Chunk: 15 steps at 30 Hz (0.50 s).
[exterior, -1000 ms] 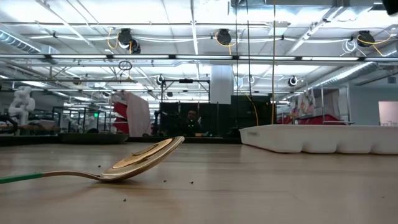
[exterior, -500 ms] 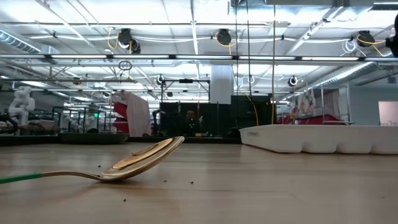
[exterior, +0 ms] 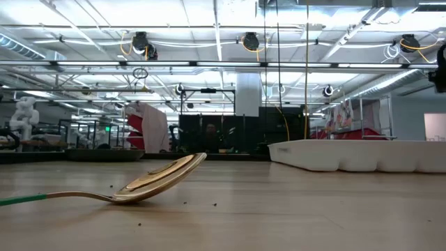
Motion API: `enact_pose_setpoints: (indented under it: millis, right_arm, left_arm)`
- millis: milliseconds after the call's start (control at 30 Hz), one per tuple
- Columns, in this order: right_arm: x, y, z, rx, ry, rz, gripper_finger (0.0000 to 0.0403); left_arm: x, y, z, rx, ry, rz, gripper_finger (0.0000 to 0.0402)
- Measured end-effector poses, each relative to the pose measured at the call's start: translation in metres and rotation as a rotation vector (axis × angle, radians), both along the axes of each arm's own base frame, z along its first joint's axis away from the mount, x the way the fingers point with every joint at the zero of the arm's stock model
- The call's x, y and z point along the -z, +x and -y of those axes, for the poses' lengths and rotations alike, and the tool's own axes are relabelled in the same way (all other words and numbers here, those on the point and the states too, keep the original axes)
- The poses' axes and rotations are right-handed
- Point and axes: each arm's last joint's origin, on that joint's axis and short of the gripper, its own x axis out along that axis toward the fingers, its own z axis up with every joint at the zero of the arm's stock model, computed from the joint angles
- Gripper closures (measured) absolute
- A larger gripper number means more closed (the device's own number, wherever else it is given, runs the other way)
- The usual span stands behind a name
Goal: Sort silverware
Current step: Put the green fork into the silverware tray
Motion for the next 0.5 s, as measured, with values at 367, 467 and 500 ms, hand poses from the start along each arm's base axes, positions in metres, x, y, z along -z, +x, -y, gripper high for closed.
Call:
enact_pose_setpoints:
  millis: [367,467,500]
  right_arm:
    - [0.025,0.003,-0.003,-0.084,0.121,0.095,0.0280]
    - [0.024,0.005,-0.004,-0.103,0.126,0.124,0.0371]
    - [0.023,0.006,-0.005,-0.111,0.132,0.133,0.0384]
  left_arm:
    - [0.000,0.000,0.000,0.000,0.002,0.000,0.0292]
    - [0.000,0.000,0.000,-0.001,0.003,0.001,0.0292]
    - [0.000,0.000,0.000,-0.003,0.004,0.003,0.0292]
